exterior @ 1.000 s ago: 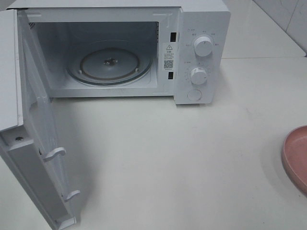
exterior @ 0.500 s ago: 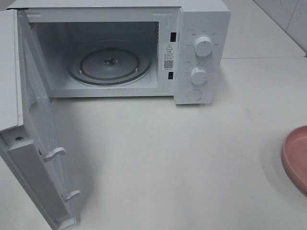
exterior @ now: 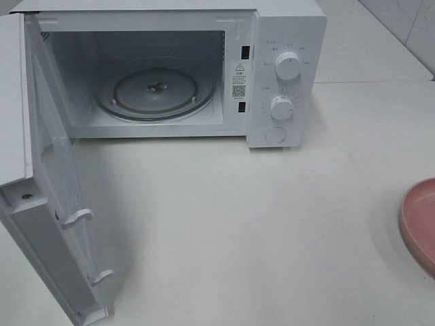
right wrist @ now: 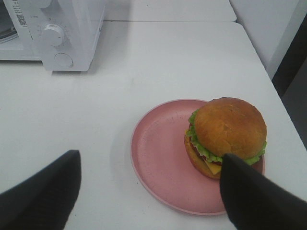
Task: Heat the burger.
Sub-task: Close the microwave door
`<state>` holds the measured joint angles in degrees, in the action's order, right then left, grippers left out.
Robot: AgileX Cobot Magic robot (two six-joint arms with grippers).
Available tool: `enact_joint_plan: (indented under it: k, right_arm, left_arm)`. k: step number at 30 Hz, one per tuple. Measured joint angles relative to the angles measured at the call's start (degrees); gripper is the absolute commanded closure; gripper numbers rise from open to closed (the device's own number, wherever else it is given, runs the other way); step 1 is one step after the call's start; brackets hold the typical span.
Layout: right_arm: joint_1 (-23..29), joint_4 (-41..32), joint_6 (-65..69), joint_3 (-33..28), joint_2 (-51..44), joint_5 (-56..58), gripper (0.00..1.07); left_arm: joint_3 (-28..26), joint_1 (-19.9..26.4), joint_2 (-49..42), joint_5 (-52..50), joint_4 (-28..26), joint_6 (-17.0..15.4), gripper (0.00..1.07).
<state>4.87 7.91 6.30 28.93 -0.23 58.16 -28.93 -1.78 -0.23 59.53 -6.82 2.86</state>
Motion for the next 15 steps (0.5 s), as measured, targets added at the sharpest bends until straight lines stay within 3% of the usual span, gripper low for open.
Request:
enact_joint_plan:
  k: [6,9,11,13,14,15]
  right_arm:
    - [0.0,0.0,0.0,0.0,0.0,0.0,0.31]
    - [0.0,0.0,0.0,0.0,0.0,0.0,0.31]
    - [0.0,0.0,0.0,0.0,0.0,0.0,0.31]
    - [0.0,0.0,0.0,0.0,0.0,0.0,0.31]
    - [0.0,0.0,0.0,0.0,0.0,0.0,0.31]
    - [0.0,0.0,0.0,0.0,0.0,0.0,0.31]
  left_arm:
    - [-0.92,0.0,1.43,-2.23,-0.11,0.0,0.19]
    - [-1.2,0.0,5.39,-6.02,-0.11,0.0,0.34]
    - [-1.2,0.0,6.36,-6.59,-0.11,0.0,0.37]
    - [-1.2,0.0,10.2,-8.77,0.06,0.0,0.52]
    - [-1.2,0.0,10.2,-8.77,0.06,0.0,0.52]
    - [-1.2,0.0,12.83,-10.43,0.52,0.0,0.69]
